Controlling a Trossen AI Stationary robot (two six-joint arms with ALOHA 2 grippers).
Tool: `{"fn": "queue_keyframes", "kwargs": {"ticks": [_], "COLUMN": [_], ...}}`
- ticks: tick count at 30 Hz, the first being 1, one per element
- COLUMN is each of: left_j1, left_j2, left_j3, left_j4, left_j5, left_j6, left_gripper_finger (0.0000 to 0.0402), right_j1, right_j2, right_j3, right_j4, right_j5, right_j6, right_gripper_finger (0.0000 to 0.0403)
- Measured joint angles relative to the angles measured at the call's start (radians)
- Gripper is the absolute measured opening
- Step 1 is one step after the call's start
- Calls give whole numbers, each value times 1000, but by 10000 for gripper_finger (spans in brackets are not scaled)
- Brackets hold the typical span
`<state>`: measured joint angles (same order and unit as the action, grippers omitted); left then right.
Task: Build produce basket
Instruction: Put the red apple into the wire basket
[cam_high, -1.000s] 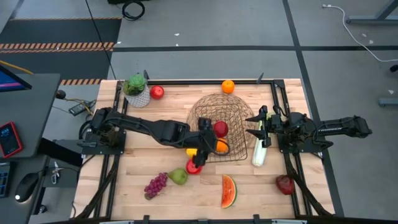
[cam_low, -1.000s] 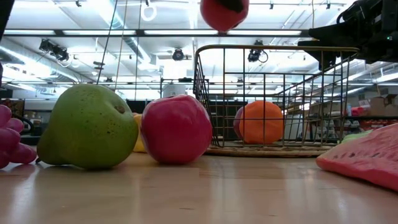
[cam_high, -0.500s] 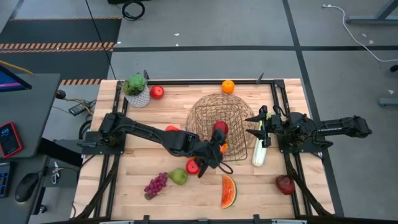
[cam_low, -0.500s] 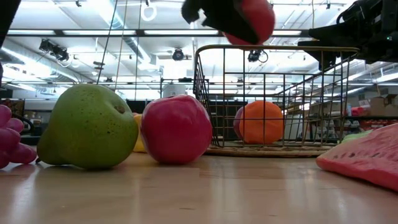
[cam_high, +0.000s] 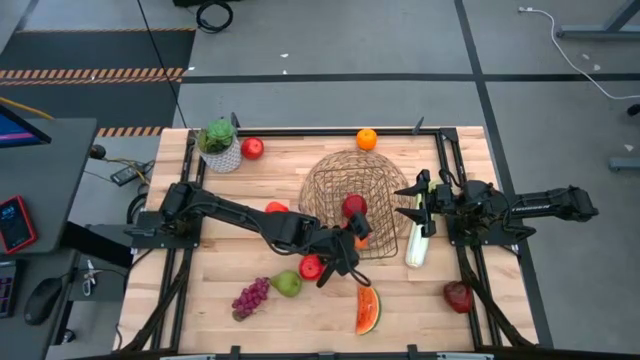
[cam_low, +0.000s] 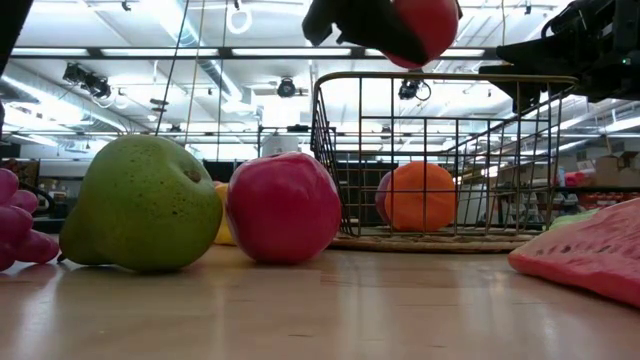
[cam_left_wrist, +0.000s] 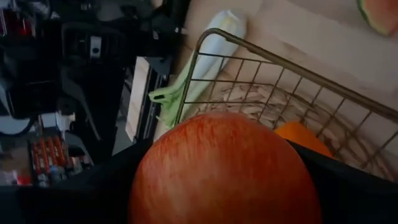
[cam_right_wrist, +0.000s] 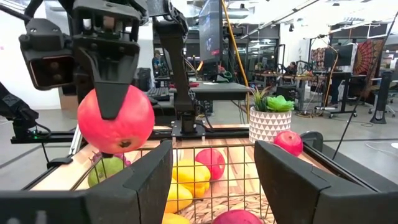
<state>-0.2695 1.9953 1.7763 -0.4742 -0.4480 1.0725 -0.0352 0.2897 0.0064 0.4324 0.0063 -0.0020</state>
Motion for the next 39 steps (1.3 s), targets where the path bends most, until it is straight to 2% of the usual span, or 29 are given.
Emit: {"fn": "queue_keyframes", "kwargs": {"ticks": [9, 15, 21, 25, 34, 39], "left_j1": [4, 3, 9, 15, 21, 20], "left_j2": [0, 0, 0, 0, 0, 0], "left_j3": [0, 0, 0, 0, 0, 0], "left_j4": [-43, -79, -77, -77, -59, -39], "left_j5": [7, 8, 8, 8, 8, 10], "left_j6": [208, 518, 914, 1126, 1452, 1552], "left_gripper_finger": [339, 339, 339, 339, 339, 339], "right_j1": [0, 0, 0, 0, 0, 0], "right_j2": [0, 0, 0, 0, 0, 0], "right_j3": [0, 0, 0, 0, 0, 0], "right_j4": [0, 0, 0, 0, 0, 0], "right_j5": [0, 0, 0, 0, 0, 0], "right_j6": [0, 0, 0, 0, 0, 0], "right_gripper_finger": [231, 231, 231, 231, 231, 231]}}
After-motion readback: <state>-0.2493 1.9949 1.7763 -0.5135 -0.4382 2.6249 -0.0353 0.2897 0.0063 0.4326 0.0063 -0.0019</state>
